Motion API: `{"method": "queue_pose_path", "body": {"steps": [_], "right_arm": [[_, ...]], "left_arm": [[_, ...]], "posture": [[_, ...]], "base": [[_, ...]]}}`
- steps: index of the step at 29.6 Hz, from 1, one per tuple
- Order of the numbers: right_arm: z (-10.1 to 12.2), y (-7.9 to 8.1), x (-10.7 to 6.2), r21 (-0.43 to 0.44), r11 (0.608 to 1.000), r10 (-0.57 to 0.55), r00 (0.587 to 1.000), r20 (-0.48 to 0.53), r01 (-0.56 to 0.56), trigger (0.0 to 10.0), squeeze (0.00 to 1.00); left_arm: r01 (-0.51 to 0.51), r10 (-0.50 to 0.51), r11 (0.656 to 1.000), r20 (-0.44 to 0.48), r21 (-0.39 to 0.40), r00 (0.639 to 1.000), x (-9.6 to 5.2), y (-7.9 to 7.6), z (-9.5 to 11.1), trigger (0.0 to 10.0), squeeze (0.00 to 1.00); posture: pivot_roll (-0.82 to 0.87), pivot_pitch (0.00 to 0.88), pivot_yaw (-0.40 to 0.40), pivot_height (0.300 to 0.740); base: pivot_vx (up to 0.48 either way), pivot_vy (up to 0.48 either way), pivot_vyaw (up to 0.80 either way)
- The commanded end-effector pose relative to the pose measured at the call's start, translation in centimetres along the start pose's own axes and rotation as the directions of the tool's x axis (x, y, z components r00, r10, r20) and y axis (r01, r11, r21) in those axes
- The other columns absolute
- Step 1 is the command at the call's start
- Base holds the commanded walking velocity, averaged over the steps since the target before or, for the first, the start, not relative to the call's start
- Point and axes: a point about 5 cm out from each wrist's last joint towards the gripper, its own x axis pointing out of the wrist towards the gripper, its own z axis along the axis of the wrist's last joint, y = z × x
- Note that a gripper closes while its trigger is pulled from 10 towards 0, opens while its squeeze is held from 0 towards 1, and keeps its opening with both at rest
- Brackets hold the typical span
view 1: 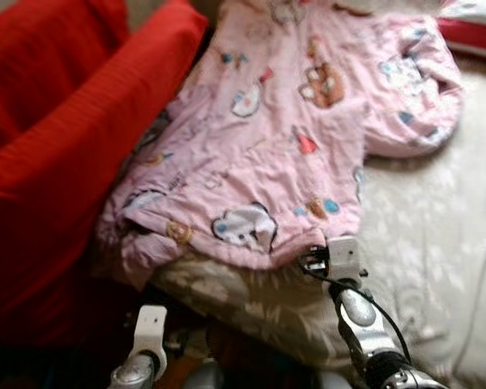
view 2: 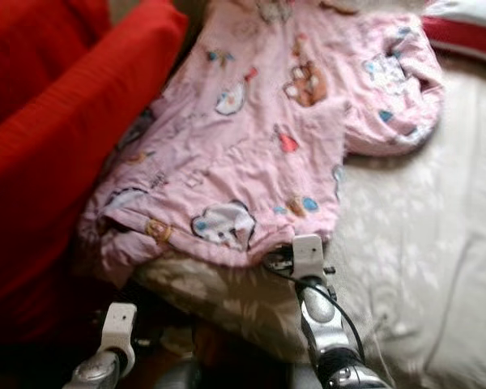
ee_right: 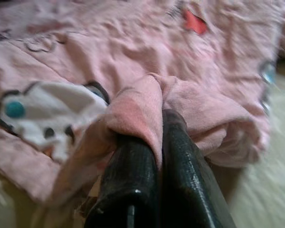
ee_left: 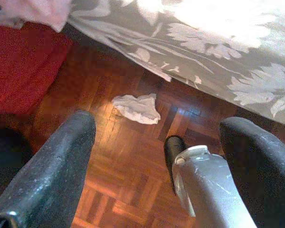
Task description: Clean up the room
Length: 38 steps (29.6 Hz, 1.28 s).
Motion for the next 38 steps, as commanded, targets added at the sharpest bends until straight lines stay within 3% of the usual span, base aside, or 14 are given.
{"method": "queue_pose_path", "body": {"steps": [1, 31, 38], "right_arm": [[-0.8, 0.5, -0.5, 0.016, 1.000, 0.016, 1.000, -0.018, -0.016, 10.0, 0.00], [-1.9, -0.1, -0.8, 0.015, 1.000, -0.005, 0.997, -0.082, 0.006, 10.0, 0.00], [-2.1, -0.7, -0.9, 0.005, 0.998, -0.062, 0.994, -0.089, 0.062, 10.0, 0.00]], "left_arm": [[-0.010, 0.010, 1.000, -0.061, 0.004, 0.998, -0.6, 0.3, -1.9, 10.0, 0.00], [-0.006, 0.005, 1.000, -0.075, -0.014, 0.997, -0.7, 0.1, -2.3, 10.0, 0.00], [-0.009, 0.007, 1.000, -0.076, -0.019, 0.997, -0.7, 0.2, -2.3, 10.0, 0.00]], "posture": [[-0.04, 0.197, 0.088, 0.740], [-0.03, 0.218, 0.083, 0.740], [-0.03, 0.221, 0.084, 0.740]], "base": [[0.000, 0.000, 0.00], [0.000, 0.000, 0.00], [0.000, 0.000, 0.00]]}}
